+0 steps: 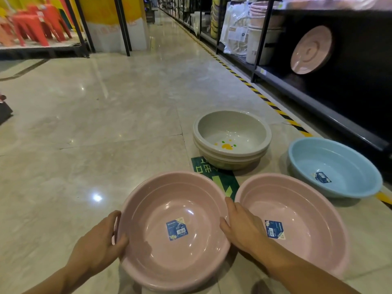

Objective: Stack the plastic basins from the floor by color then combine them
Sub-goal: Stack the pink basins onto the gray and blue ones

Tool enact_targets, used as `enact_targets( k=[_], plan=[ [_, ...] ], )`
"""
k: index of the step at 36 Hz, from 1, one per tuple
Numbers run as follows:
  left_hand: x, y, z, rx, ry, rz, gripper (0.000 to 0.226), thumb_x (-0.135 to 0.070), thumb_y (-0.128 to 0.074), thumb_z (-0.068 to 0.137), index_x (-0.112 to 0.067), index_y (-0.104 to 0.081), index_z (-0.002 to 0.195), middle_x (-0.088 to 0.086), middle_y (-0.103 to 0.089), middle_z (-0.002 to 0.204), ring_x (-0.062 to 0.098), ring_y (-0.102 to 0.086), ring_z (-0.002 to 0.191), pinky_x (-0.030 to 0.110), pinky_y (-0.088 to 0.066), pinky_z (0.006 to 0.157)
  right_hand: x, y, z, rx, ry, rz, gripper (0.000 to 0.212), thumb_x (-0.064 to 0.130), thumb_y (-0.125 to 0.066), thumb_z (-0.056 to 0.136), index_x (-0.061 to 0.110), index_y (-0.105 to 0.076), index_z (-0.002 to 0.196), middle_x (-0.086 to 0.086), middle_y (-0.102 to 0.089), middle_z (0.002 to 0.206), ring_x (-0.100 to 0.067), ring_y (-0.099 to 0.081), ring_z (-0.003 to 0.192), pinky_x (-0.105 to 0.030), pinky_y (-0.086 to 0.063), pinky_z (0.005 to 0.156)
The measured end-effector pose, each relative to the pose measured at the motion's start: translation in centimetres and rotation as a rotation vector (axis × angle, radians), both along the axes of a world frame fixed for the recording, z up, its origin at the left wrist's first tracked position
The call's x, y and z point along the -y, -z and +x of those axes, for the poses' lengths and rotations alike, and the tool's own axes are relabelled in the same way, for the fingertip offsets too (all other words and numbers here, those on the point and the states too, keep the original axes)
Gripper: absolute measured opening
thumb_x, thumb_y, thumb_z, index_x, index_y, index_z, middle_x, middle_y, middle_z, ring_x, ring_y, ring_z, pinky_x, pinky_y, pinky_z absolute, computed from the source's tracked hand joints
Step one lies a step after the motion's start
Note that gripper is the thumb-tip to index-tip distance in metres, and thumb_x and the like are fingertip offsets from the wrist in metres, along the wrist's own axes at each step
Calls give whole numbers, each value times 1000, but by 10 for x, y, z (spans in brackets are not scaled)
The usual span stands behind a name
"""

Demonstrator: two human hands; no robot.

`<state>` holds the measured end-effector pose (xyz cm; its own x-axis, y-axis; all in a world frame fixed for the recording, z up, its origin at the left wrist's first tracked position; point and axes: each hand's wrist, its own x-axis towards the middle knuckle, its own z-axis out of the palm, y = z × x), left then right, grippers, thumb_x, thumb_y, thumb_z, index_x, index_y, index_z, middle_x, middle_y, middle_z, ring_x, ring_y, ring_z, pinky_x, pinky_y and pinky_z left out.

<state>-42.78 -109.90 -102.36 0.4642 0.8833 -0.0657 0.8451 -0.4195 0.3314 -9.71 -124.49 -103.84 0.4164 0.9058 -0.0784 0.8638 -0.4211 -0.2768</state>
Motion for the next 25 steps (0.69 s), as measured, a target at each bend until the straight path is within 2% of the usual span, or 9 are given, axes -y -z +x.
enact_targets(
  k=[2, 4, 7, 10, 13, 17, 19, 25],
  plan=[
    [-7, -3, 5, -45, 8, 87, 64, -66, -35, 73, -35, -45, 128, -12, -56, 100, 11, -58, 87, 32, -46, 65, -3, -6, 7, 9, 4, 8, 37, 47, -44, 99, 30, -37, 131, 3, -60, 114, -12, -61, 90, -30, -54, 75],
    [-19, -8, 18, -87, 24, 168, 68, -64, -34, 74, -28, -53, 128, -5, -58, 102, 17, -58, 87, 31, -43, 63, -7, -15, 16, 33, 22, 17, 30, 45, -43, 100, 29, -41, 125, 3, -61, 109, -13, -60, 86, -32, -53, 73],
    [-36, -19, 46, -124, 39, 237, 71, -62, -32, 75, -21, -60, 125, 3, -63, 107, 25, -61, 89, 36, -45, 67, -16, -36, 34, 86, 47, 29, 38, 41, -43, 101, 23, -46, 134, -1, -63, 115, -19, -63, 93, -37, -54, 78],
    [-46, -35, 80, -103, 91, 228, 78, -62, -26, 72, -18, -57, 128, 8, -63, 112, 30, -60, 97, 40, -47, 77, -27, -61, 52, 109, 49, 4, 45, 39, -44, 101, 20, -45, 141, -4, -59, 130, -21, -62, 105, -38, -54, 83],
    [-46, -54, 114, -66, 180, 233, 84, -63, -21, 70, -19, -50, 135, 8, -58, 121, 29, -57, 104, 40, -47, 85, -34, -84, 70, 202, 12, -68, 40, 38, -44, 101, 20, -48, 136, -6, -58, 130, -22, -60, 109, -40, -54, 88],
    [-36, -74, 151, -31, 262, 233, 68, -56, -36, 83, -20, -44, 140, 7, -55, 128, 26, -55, 108, 40, -47, 88, -27, -119, 92, 267, 50, -129, 37, 37, -44, 100, 18, -52, 131, -8, -60, 128, -26, -59, 108, -39, -47, 82],
    [-28, -80, 168, -20, 308, 240, 62, -54, -42, 88, -21, -43, 140, 5, -55, 128, 25, -55, 108, 40, -48, 89, -18, -129, 106, 288, 92, -141, 39, 39, -44, 99, 19, -52, 132, -7, -59, 131, -29, -59, 111, -42, -49, 85],
    [-1, -90, 223, -34, 458, 298, 52, -50, -41, 93, -18, -43, 134, 5, -56, 122, 25, -54, 105, 38, -43, 84, 19, -127, 151, 290, 155, -155, 33, 40, -43, 98, 22, -55, 123, -3, -61, 118, -26, -59, 100, -41, -50, 77]
  ],
)
